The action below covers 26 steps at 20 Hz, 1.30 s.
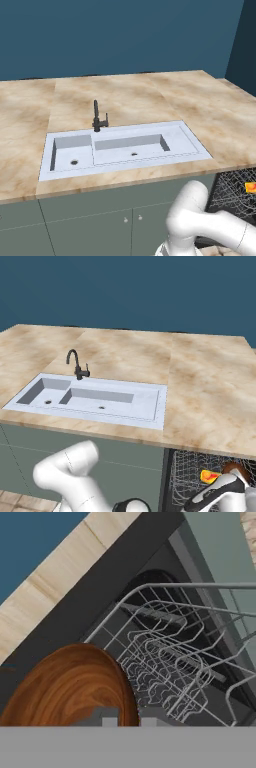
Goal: Pick up the cup and bowl from the counter, place them in the dishwasher, and close the dishwasher door.
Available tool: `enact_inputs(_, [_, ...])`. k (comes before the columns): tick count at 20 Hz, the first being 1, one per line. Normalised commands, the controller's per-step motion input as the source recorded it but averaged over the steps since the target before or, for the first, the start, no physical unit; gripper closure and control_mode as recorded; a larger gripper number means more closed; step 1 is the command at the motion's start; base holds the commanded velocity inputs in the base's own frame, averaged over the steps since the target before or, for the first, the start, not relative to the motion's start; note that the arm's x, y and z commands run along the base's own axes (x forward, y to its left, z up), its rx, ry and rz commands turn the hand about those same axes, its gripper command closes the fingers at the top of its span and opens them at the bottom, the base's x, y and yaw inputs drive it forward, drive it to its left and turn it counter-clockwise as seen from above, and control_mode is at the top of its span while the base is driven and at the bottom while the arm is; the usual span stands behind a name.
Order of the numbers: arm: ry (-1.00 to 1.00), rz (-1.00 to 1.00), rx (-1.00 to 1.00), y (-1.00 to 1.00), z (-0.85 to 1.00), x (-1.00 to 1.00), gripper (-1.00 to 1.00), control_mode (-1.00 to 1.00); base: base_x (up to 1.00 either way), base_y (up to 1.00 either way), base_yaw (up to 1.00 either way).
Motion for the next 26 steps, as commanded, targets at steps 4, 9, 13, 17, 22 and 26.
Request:
enact_inputs(4, [0.06, 0.0, 0.0, -0.36, -0.45, 0.38, 1.0, -1.0, 0.0, 0.0, 0.0])
enact_inputs(9, [0.04, 0.0, 0.0, -0.33, -0.43, 0.22, 1.0, -1.0, 0.0, 0.0, 0.0])
enact_inputs(13, [0.01, 0.0, 0.0, -0.19, -0.29, 0.01, -1.0, -1.0, 0.0, 0.0, 0.0])
enact_inputs(17, [0.0, 0.0, 0.0, -0.23, -0.05, -0.29, -1.0, -1.0, 0.0, 0.0, 0.0])
enact_inputs(22, [0.0, 0.0, 0.0, -0.12, 0.0, -0.19, -1.0, -1.0, 0.0, 0.0, 0.0])
enact_inputs(26, [0.0, 0.0, 0.0, 0.0, 0.0, 0.0, -1.0, -1.0, 0.0, 0.0, 0.0])
